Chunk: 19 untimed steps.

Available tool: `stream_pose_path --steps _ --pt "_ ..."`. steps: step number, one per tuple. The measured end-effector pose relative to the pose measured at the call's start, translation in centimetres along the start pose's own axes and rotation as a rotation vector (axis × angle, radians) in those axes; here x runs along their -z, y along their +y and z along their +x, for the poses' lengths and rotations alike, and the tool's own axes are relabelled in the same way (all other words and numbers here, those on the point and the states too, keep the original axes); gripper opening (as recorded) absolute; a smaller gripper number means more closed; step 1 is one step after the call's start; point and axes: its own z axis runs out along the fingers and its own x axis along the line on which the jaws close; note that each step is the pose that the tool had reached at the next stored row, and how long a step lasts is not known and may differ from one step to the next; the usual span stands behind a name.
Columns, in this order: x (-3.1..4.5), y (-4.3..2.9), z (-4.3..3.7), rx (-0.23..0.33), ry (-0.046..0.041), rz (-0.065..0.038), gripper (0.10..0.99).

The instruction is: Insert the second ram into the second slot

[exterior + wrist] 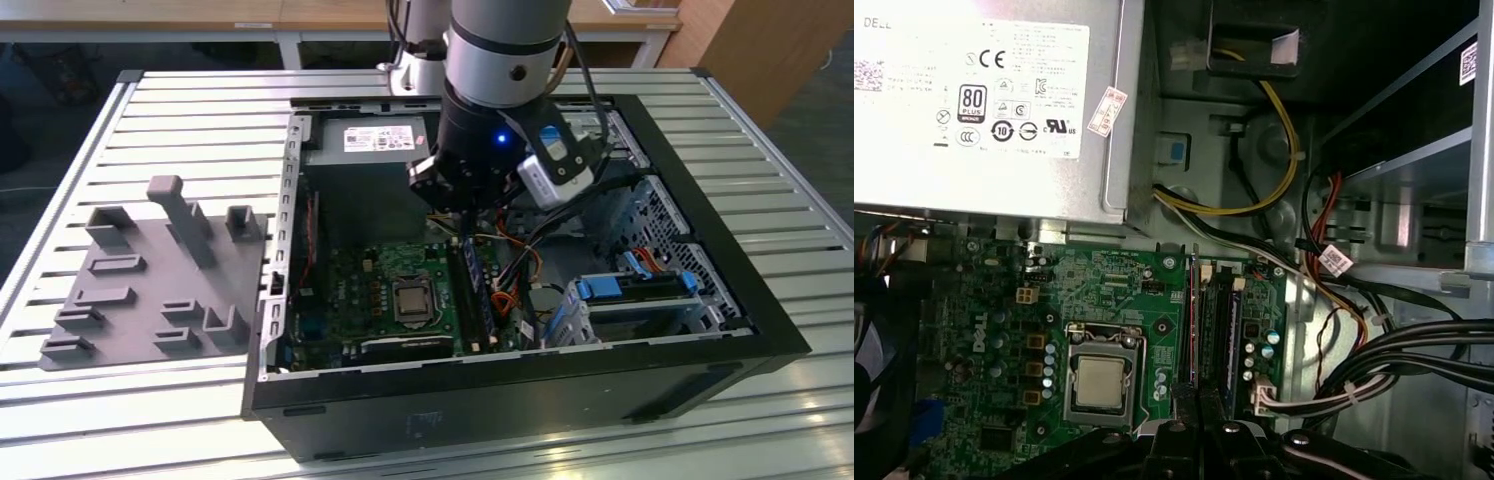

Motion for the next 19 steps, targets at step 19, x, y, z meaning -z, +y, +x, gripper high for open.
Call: stream_pose_path --steps 19 --pt "-0.45 -0.02 0.0 0.0 0.0012 0.0 0.129"
